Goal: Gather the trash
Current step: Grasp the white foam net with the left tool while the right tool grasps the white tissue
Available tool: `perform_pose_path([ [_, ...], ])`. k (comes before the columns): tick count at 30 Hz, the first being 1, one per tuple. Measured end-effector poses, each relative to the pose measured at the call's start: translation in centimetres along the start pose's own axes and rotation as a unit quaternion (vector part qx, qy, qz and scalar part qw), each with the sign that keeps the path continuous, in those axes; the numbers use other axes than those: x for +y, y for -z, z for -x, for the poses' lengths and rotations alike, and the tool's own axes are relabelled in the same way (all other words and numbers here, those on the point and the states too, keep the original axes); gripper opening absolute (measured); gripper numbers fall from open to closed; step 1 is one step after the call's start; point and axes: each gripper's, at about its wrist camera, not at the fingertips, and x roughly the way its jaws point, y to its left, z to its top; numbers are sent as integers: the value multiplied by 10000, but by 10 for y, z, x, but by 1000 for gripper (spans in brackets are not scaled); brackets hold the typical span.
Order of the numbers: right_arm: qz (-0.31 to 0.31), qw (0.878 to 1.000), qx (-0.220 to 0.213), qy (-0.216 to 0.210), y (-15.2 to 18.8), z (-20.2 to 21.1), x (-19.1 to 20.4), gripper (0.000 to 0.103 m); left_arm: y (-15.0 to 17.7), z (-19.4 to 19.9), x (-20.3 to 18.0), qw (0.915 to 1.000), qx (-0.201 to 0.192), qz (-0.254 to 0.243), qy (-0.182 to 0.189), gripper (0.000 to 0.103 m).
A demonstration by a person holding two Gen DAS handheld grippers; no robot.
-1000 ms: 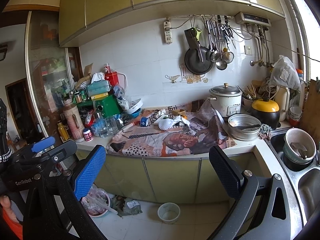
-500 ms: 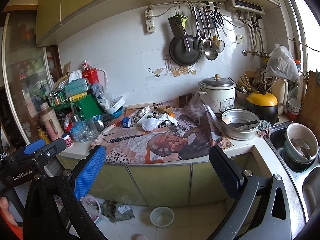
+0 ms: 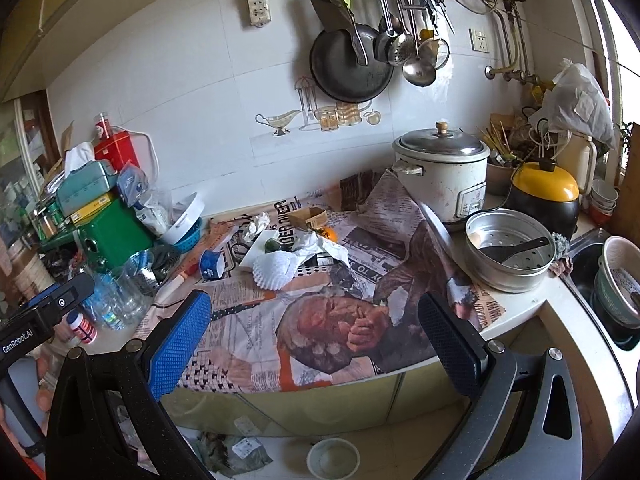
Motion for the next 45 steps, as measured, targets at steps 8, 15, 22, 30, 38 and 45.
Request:
perform_pose_path([
  [8,-53,9987,471,208,-25,-83,-7,103,-10,-117,16,9977,663,154,-79,81],
  [15,58,9956,933,16,-44,-162,-32,102,-8,-213,-6,9914,1278,269,-68,79],
  [22,358,9859,1563,-480,-67,-249,-62,99,-3,-299,-24,9745,2035,939,-74,80],
  [30,398,9591,2487,-1296,-67,-353,-71,72,4,-351,-49,9693,2312,755,-350,80],
  [38,306,9351,3118,-1659,-45,-407,-61,55,16,-372,-45,9638,2505,683,-613,54],
  [45,370,9329,3162,-1684,-45,-408,-58,11,14,-367,-42,9686,2368,486,-586,31],
])
